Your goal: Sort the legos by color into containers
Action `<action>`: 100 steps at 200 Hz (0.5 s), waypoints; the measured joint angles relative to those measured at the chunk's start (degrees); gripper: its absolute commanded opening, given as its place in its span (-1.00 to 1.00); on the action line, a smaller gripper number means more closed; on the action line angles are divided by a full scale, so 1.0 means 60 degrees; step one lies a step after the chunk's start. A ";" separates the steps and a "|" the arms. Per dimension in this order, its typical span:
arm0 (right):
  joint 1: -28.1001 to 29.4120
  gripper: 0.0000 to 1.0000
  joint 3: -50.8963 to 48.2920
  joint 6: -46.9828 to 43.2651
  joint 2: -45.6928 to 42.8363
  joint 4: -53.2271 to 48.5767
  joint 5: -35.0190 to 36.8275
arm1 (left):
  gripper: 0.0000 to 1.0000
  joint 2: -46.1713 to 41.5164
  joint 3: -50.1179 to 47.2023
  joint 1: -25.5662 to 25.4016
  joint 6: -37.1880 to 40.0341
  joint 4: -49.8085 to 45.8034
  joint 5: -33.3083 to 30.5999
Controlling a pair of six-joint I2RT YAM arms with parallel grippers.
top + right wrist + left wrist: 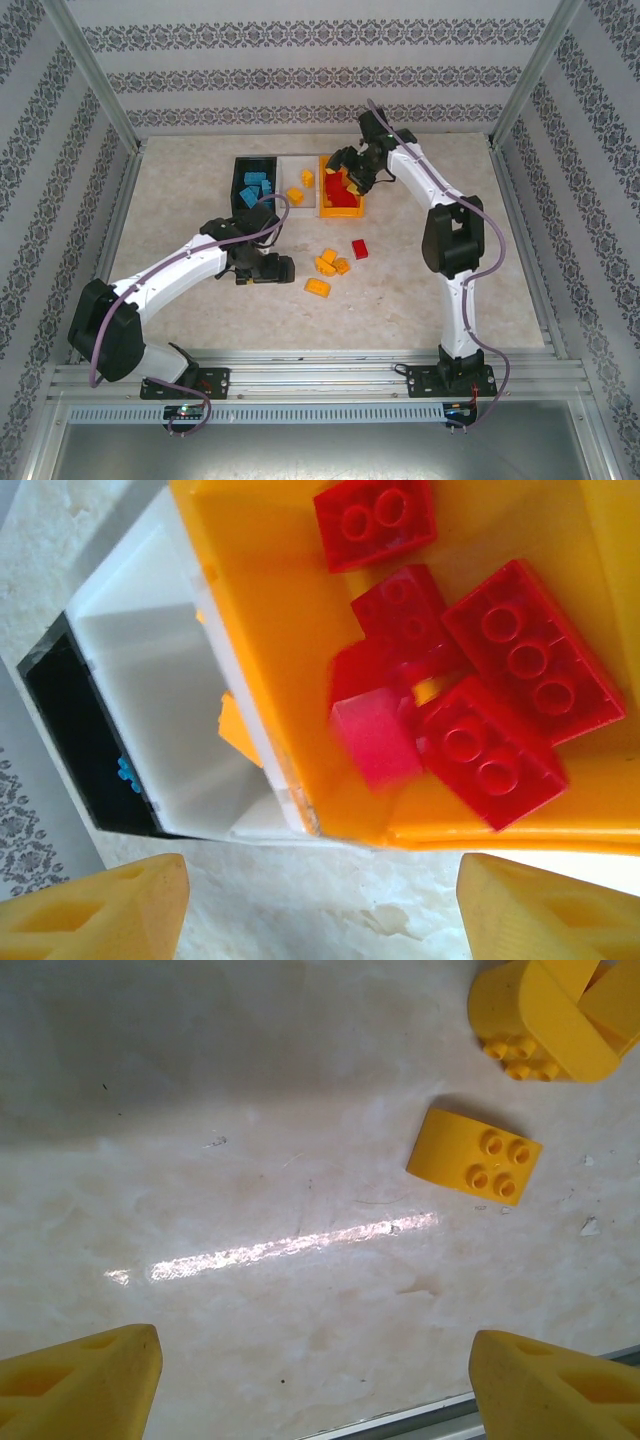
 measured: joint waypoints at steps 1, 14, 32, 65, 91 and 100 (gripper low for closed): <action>0.0000 0.45 0.0007 -0.0007 -0.0011 -0.0011 0.0007 | 0.62 0.0004 0.0000 0.0000 0.0000 0.0004 0.0004; 0.0004 0.45 0.0018 -0.0142 -0.0277 -0.0233 0.0149 | 0.62 0.0051 -0.0011 0.0000 0.0066 0.0040 0.0044; 0.0066 0.45 -0.0958 -0.0200 -0.1326 -0.0204 0.0339 | 0.61 0.0277 -0.0007 0.0000 0.0335 0.0164 0.0164; 0.0572 0.46 -0.4554 -0.0076 -0.4630 0.0350 0.0743 | 0.58 0.0998 -0.0007 -0.0058 0.0911 0.0688 0.0517; 0.1249 0.46 -0.7675 0.0503 -0.7012 0.1100 0.1024 | 0.57 0.1574 0.0062 -0.0357 0.1337 0.0874 0.0718; 0.1410 0.46 -0.8644 0.0721 -0.7563 0.1286 0.1078 | 0.58 0.1738 0.0124 -0.0459 0.1450 0.0907 0.0801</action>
